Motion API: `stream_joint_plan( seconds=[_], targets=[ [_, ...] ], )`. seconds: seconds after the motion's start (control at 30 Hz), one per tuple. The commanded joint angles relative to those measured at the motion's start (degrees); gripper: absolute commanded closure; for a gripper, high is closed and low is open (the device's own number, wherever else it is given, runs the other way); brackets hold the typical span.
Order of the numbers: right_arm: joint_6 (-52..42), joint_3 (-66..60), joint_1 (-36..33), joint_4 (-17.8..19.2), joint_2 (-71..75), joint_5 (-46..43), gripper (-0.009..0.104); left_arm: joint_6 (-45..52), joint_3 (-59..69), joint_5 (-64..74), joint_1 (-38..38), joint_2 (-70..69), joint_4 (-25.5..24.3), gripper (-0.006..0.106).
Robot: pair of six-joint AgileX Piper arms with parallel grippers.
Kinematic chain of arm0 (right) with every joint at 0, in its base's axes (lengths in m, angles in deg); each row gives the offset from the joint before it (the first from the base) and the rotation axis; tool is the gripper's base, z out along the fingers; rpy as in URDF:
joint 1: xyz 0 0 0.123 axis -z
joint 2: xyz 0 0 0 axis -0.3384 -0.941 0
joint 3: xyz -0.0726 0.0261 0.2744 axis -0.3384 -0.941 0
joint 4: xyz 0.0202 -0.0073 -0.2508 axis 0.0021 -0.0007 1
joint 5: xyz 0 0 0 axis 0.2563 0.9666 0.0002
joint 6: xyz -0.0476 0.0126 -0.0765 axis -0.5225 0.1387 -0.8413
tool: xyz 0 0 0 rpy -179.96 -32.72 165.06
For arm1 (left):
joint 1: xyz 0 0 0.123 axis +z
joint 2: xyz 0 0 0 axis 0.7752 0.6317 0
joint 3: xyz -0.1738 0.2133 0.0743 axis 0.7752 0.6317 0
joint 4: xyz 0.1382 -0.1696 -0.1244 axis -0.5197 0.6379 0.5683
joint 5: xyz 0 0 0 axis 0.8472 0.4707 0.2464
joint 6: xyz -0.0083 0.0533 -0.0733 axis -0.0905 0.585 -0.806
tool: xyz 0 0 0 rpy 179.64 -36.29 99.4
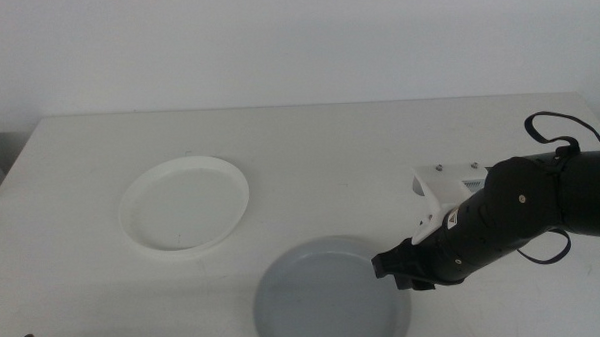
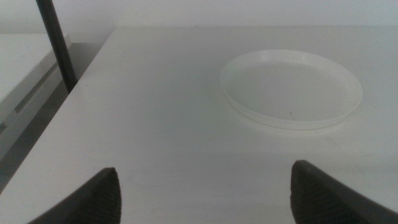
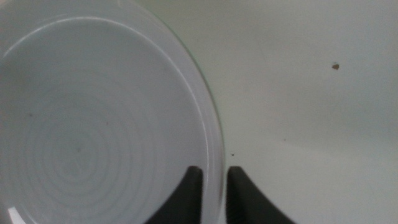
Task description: Stack the three bowls on top of each other.
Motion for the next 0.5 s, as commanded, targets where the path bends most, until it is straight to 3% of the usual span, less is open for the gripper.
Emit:
stream_joint_plan(
  seconds=[0.0, 0.2, 0.3, 0.47],
  targets=[
    [-0.59, 1.17, -0.11, -0.34, 2.41, -1.64, 0.072, -0.65, -0.24, -4.16, 0.1, -0.79, 0.0, -0.004],
    [-1.39, 1.17, -0.11, 2.88, 11.0, 3.5, 0.046, -0.65, -0.24, -4.16, 0.1, -0.79, 0.0, -0.004],
    [-5.31, 0.92, -0.11, 4.87, 19.2, 7.84, 0.044, -0.65, -0.24, -4.16, 0.1, -0.79, 0.0, -0.004],
    [-12.9, -4.21, -0.11, 3.09, 34.66, 10.49, 0.045, -0.65, -0.24, -4.16, 0.1, -0.79, 0.0, -0.004]
  ],
)
